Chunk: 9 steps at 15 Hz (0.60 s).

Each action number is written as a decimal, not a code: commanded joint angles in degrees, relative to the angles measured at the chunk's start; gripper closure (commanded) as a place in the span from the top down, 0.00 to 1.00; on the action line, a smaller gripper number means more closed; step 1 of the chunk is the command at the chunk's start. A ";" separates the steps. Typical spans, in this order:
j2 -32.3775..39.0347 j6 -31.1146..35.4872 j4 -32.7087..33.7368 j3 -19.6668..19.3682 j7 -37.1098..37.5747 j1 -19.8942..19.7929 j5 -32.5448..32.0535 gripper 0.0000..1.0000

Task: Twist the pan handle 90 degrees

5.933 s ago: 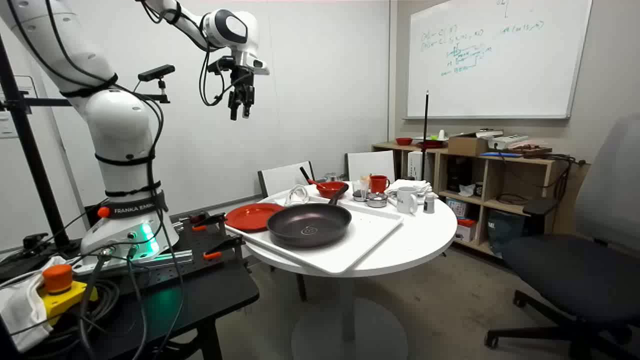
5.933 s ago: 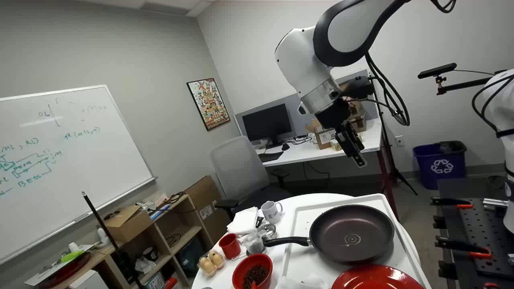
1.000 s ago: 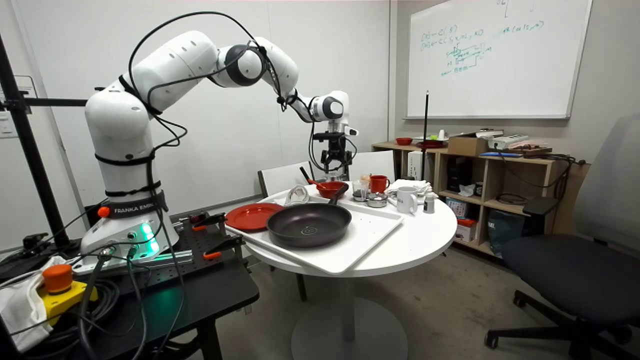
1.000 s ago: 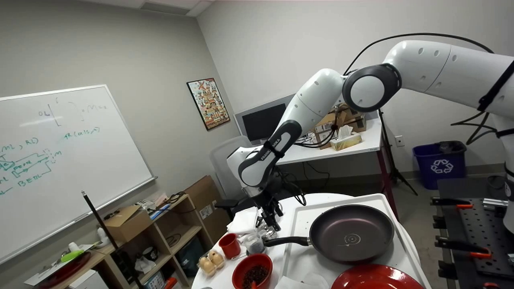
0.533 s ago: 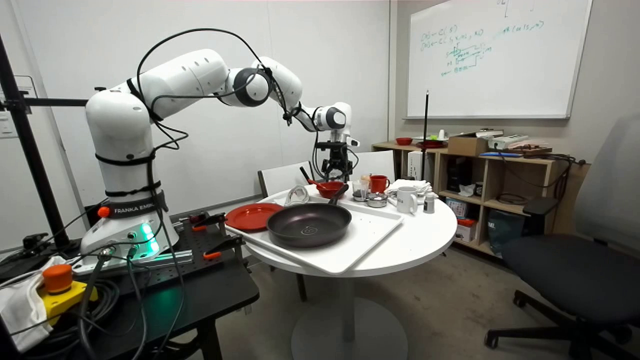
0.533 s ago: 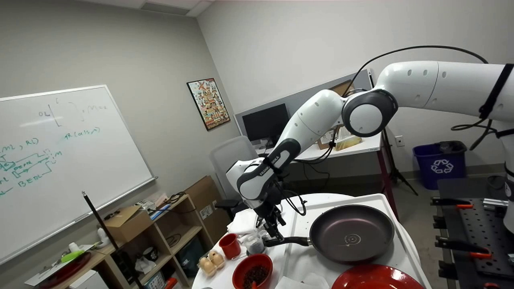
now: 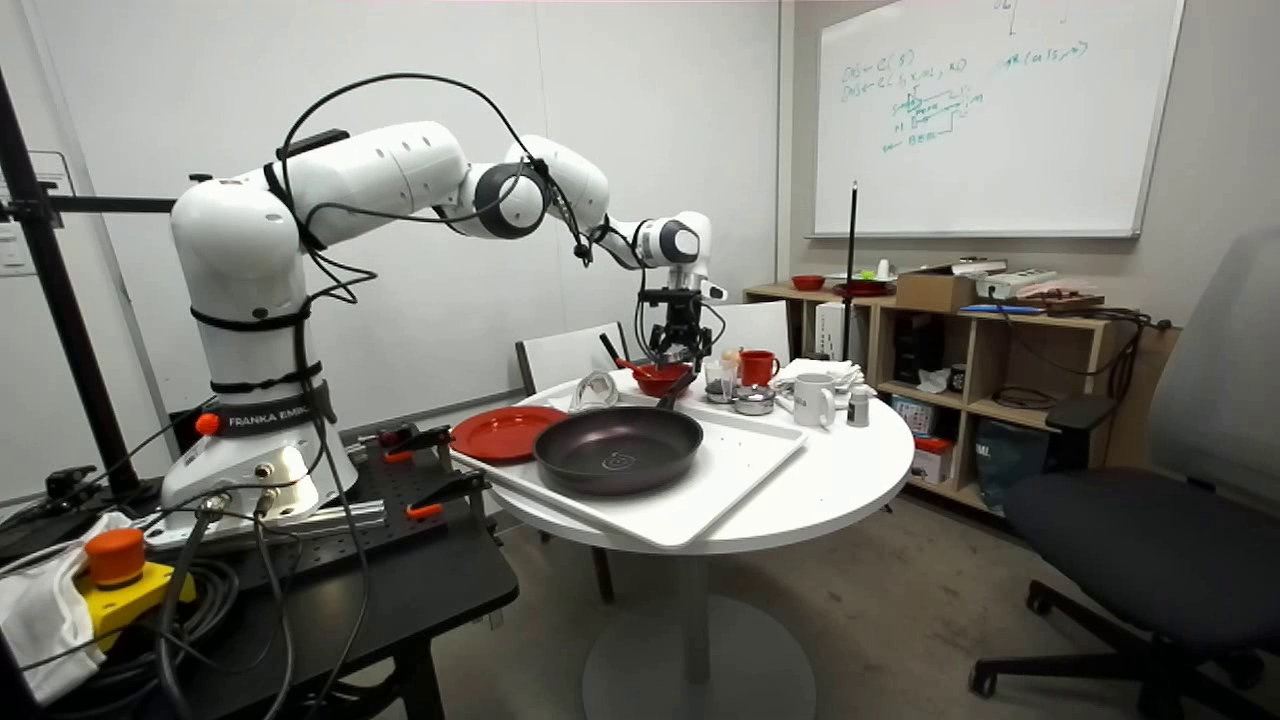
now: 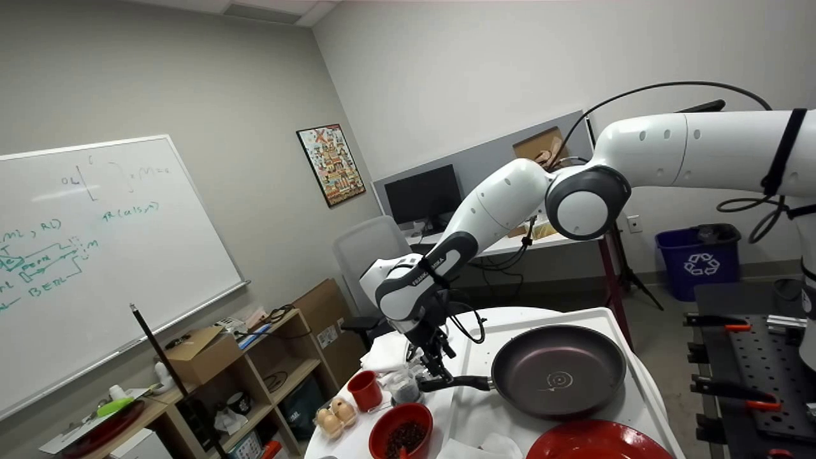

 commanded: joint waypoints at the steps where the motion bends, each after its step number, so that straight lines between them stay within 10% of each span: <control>1: 4.33 -3.98 7.44 -0.66 -1.28 0.48 0.09 1.00; 6: 6.36 -3.82 9.35 0.00 -2.37 0.19 -0.24 1.00; 7: 6.50 -3.63 9.28 0.09 -2.94 0.16 -0.20 0.75; 9: 6.68 -3.48 9.27 0.22 -4.13 0.09 -0.14 0.67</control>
